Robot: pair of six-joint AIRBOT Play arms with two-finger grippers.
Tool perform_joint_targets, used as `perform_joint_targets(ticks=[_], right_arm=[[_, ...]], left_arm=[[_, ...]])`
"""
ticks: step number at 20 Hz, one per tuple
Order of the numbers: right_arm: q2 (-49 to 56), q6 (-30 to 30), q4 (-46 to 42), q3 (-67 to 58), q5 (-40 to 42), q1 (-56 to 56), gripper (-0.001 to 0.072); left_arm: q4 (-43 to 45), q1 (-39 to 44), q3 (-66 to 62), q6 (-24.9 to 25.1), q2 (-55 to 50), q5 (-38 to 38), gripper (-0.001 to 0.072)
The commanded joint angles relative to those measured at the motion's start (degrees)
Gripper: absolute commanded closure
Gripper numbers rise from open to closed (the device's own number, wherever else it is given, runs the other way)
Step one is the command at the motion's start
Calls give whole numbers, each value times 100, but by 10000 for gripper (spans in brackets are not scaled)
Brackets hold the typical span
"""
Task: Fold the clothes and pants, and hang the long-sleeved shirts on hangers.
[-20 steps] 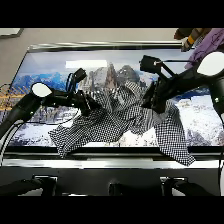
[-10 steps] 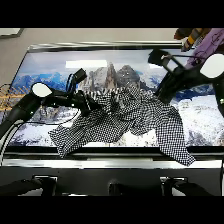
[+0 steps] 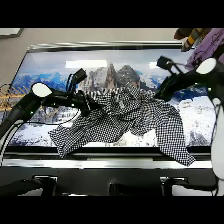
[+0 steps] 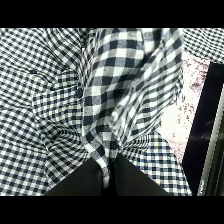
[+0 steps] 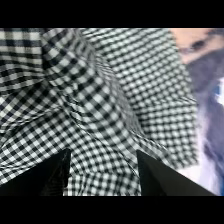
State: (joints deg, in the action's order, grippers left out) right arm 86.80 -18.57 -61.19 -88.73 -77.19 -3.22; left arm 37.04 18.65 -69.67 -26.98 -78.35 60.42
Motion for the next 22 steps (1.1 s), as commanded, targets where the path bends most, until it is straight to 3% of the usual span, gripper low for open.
perform_joint_targets(ticks=[1,6,8,10,13,17,22], right_arm=[[566,820,455,0,-107,-11,214],[586,822,481,0,1298,-15,227],[588,669,671,0,1449,-15,229],[586,815,984,0,1462,-15,228],[586,1606,1224,-24,1126,-15,228],[608,1606,1189,-24,385,-15,218],[754,1709,1296,-24,321,-15,206]], left_arm=[[4,2,-2,2,-2,-7,688],[4,2,-2,0,-22,-4,688],[4,2,-2,0,-22,-7,687],[4,2,-2,0,-22,-7,687],[4,2,-2,0,-22,-4,687],[7,2,-2,0,-22,0,687],[4,2,-2,0,-22,0,687]])
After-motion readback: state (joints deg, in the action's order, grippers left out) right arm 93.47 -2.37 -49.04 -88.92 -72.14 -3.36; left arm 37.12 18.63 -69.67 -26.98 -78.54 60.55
